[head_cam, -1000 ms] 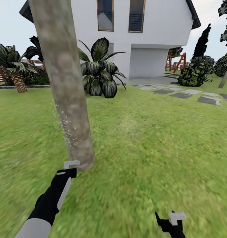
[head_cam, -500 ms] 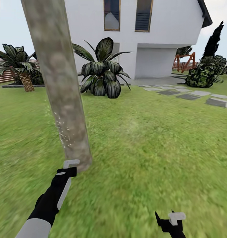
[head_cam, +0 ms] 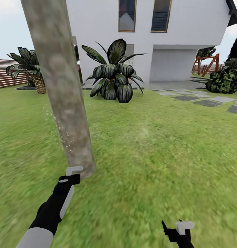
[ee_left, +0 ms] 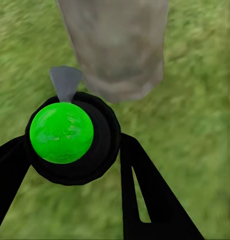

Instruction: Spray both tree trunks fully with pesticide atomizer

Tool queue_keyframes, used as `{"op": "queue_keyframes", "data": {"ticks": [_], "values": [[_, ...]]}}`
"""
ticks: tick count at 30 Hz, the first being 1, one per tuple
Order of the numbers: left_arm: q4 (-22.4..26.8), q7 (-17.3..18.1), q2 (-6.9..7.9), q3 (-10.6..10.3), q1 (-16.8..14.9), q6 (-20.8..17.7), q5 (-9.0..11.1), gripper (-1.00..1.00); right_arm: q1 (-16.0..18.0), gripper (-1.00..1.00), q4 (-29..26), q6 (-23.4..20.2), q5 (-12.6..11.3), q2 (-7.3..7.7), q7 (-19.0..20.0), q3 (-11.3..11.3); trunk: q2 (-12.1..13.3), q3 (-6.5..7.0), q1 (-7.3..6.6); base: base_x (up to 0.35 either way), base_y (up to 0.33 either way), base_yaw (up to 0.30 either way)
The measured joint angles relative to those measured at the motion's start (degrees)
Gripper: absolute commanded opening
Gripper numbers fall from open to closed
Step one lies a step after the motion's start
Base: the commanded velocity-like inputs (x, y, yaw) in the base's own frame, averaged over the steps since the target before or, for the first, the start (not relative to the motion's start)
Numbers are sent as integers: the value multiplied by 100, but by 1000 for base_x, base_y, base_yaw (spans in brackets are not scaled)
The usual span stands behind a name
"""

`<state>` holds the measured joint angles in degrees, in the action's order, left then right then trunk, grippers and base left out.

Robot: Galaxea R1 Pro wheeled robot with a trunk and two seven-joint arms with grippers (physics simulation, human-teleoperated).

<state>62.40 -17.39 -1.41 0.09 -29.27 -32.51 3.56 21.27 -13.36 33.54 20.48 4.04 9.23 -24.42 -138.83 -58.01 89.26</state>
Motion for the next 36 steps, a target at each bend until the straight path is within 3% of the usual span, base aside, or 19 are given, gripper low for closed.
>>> {"op": "queue_keyframes", "data": {"ticks": [6,36], "values": [[0,0,0,0,0,0,0,-100,0,100,0,-2,0,0,0,3,0,0,0,78,-271,54],[0,-1,0,0,0,0,0,-100,0,100,0,2,0,0,0,5,0,0,0,78,-271,260]]}}
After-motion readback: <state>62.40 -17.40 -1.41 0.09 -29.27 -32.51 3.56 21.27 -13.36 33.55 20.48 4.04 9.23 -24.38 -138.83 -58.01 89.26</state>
